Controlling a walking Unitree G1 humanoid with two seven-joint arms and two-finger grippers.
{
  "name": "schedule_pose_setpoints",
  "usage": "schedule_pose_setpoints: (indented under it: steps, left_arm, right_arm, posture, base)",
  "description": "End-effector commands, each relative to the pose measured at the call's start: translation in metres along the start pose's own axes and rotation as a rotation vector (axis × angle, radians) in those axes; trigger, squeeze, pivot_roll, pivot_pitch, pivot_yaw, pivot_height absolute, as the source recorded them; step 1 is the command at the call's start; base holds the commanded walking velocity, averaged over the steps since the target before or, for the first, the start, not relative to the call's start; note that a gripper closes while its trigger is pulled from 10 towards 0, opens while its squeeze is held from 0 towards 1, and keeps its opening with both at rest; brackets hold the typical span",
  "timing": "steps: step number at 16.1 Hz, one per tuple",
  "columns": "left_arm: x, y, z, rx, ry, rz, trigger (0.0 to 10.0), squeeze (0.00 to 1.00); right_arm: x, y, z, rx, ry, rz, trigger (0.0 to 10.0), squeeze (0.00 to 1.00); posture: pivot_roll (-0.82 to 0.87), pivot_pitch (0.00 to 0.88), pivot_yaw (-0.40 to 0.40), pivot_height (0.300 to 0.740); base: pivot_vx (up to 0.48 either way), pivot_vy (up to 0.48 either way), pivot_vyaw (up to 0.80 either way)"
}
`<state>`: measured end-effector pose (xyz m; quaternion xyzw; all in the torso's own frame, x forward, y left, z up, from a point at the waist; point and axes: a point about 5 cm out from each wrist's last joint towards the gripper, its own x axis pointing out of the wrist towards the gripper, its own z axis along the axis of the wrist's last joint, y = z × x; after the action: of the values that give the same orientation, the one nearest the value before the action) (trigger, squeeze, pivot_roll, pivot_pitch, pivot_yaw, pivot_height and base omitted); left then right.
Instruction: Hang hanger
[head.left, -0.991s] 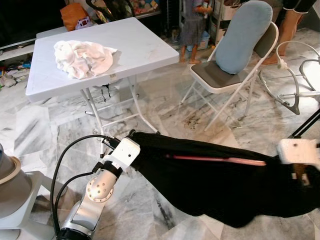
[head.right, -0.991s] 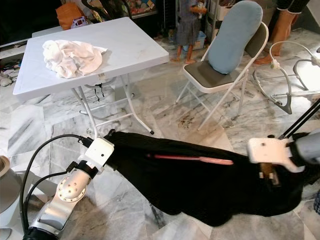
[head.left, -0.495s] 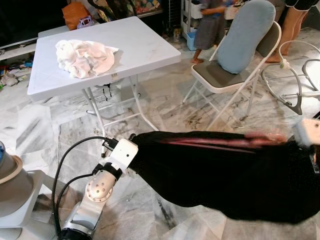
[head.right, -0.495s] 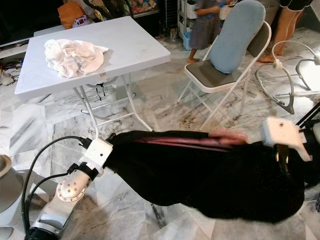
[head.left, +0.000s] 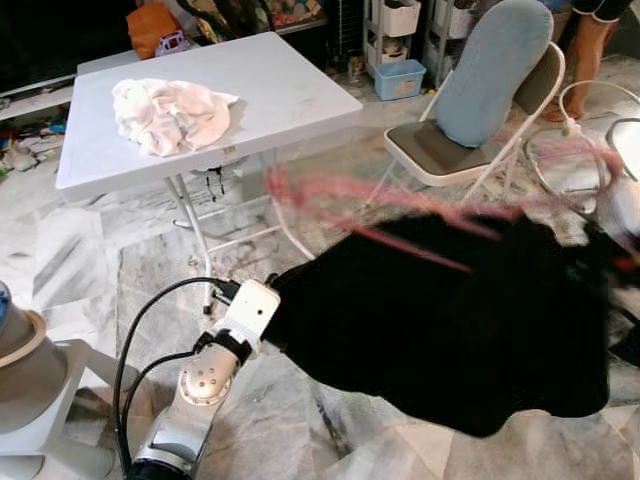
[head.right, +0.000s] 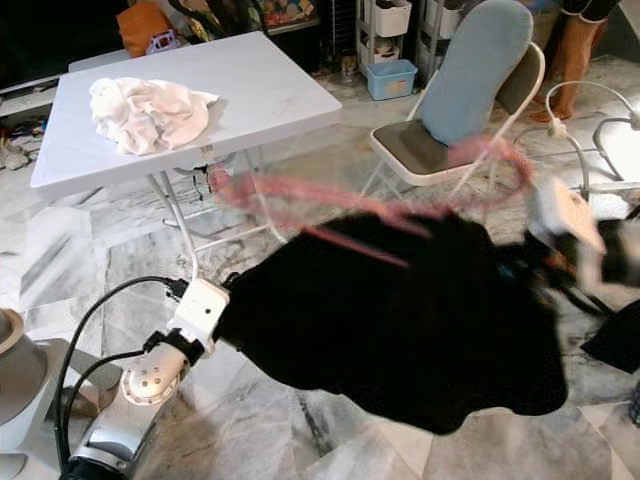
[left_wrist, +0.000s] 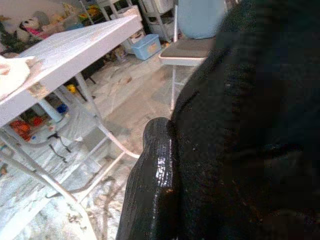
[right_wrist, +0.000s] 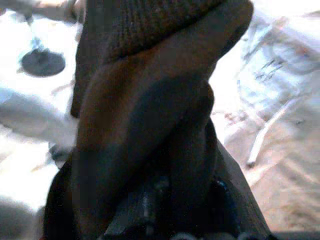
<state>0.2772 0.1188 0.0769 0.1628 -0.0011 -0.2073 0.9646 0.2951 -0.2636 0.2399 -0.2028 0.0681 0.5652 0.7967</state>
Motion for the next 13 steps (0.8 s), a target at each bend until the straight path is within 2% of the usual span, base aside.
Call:
schedule_pose_setpoints:
  steps: [1,2,4,5,6,7,9,11,13]
  left_arm:
    - [-0.003,-0.003,-0.005,-0.006,0.028,-0.009,0.0,0.0]
    - [-0.002,-0.006,-0.004,-0.007,0.024,-0.013,0.0,0.0]
    - [0.0,-0.007,-0.003,-0.017,0.027,0.005,0.0,0.0]
    - [0.0,-0.008,-0.004,-0.03,0.036,0.003,0.9,0.0]
    - [0.0,-0.009,-0.004,-0.037,0.038,-0.001,1.8,0.0]
    - [0.0,-0.009,-0.004,-0.034,0.04,-0.003,10.0,1.0]
    - [-0.001,-0.013,-0.002,-0.037,0.031,-0.054,10.0,1.0]
    - [-0.003,-0.016,0.001,-0.019,0.008,-0.094,10.0,1.0]
    - [-0.01,-0.021,0.002,0.01,-0.002,-0.166,10.0,1.0]
  right_arm:
    - [0.015,-0.011,0.007,-0.028,-0.038,-0.138,10.0,0.0]
    - [0.032,-0.013,0.001,-0.013,-0.023,-0.199,10.0,0.0]
    - [0.065,-0.006,-0.005,-0.005,-0.06,-0.239,10.0,0.0]
    - [0.079,-0.002,-0.006,0.009,-0.082,-0.242,10.0,0.0]
    - [0.084,-0.001,-0.005,0.014,-0.093,-0.242,10.0,0.0]
    - [0.089,0.0,-0.004,0.015,-0.101,-0.246,10.0,0.0]
    - [0.105,-0.001,-0.006,-0.03,-0.062,-0.26,10.0,0.0]
    - [0.111,-0.002,-0.009,-0.097,-0.001,-0.254,10.0,0.0]
    - [0.113,-0.001,-0.013,-0.105,0.032,-0.214,10.0,0.0]
  posture:
    - [-0.13,0.036,0.073,0.74]
    - [-0.13,0.037,0.071,0.74]
    - [-0.12,0.038,0.067,0.74]
    - [-0.11,0.038,0.066,0.74]
    - [-0.11,0.038,0.066,0.74]
    - [-0.11,0.039,0.065,0.74]
    - [-0.11,0.043,0.063,0.74]
    - [-0.1,0.048,0.06,0.74]
    - [-0.1,0.052,0.058,0.74]
  base:
    - [0.0,0.0,0.0]
    - [0.0,0.0,0.0]
    - [0.0,0.0,0.0]
    - [0.0,0.0,0.0]
    - [0.0,0.0,0.0]
    - [0.0,0.0,0.0]
    - [0.0,0.0,0.0]
    - [0.0,0.0,0.0]
    - [0.0,0.0,0.0]
